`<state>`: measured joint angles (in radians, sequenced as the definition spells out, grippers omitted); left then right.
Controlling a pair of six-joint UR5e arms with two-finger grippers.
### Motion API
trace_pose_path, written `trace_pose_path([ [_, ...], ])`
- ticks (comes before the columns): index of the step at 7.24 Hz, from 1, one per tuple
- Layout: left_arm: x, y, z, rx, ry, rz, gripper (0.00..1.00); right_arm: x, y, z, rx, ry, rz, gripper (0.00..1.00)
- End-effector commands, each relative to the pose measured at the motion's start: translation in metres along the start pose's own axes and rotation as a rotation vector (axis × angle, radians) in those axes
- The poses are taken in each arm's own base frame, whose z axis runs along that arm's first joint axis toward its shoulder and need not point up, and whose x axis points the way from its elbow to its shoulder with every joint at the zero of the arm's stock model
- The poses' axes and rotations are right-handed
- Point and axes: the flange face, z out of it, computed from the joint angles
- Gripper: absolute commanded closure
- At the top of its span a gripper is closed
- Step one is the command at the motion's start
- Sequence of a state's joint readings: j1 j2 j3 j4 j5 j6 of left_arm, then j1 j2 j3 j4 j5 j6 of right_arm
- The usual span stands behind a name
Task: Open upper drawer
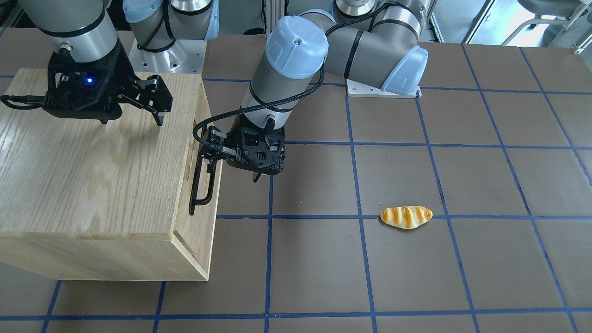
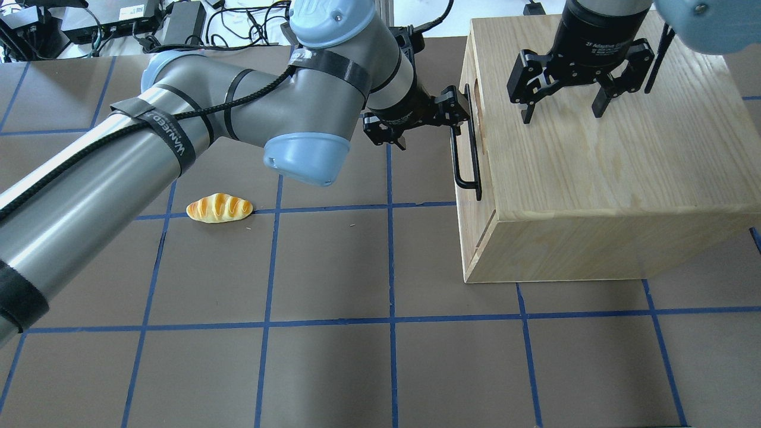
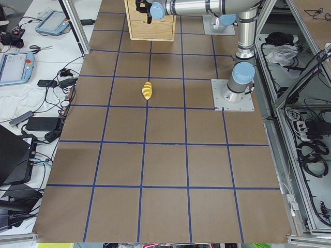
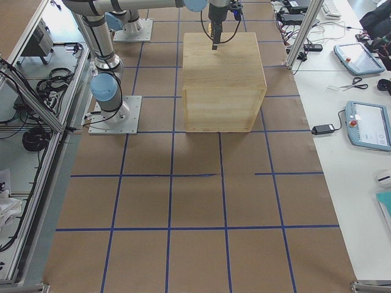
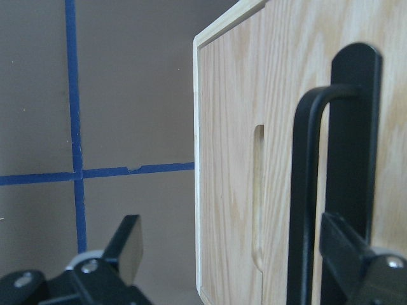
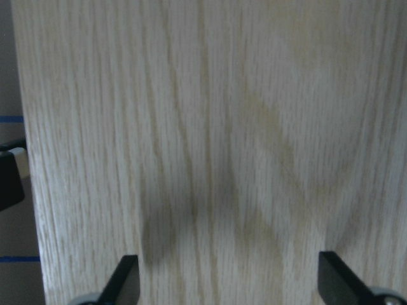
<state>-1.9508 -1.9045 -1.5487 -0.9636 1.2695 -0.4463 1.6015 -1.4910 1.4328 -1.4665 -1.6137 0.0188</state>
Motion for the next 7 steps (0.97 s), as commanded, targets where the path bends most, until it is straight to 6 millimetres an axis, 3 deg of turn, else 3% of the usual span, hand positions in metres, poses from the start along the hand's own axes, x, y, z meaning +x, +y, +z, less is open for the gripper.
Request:
trace_pose_path([
  [1, -0.001, 0.000, 0.002, -0.003, -0.002, -0.001, 0.00, 0.000, 0.000, 0.001, -0.002, 0.000, 0.000, 0.00],
  [4, -0.004, -0.002, 0.015, -0.021, -0.010, -0.008, 0.00, 0.000, 0.000, 0.000, 0.000, 0.000, 0.001, 0.00],
  [7, -0.004, -0.004, 0.011, -0.009, -0.017, 0.003, 0.00, 0.000, 0.000, 0.000, 0.000, 0.000, 0.000, 0.00],
])
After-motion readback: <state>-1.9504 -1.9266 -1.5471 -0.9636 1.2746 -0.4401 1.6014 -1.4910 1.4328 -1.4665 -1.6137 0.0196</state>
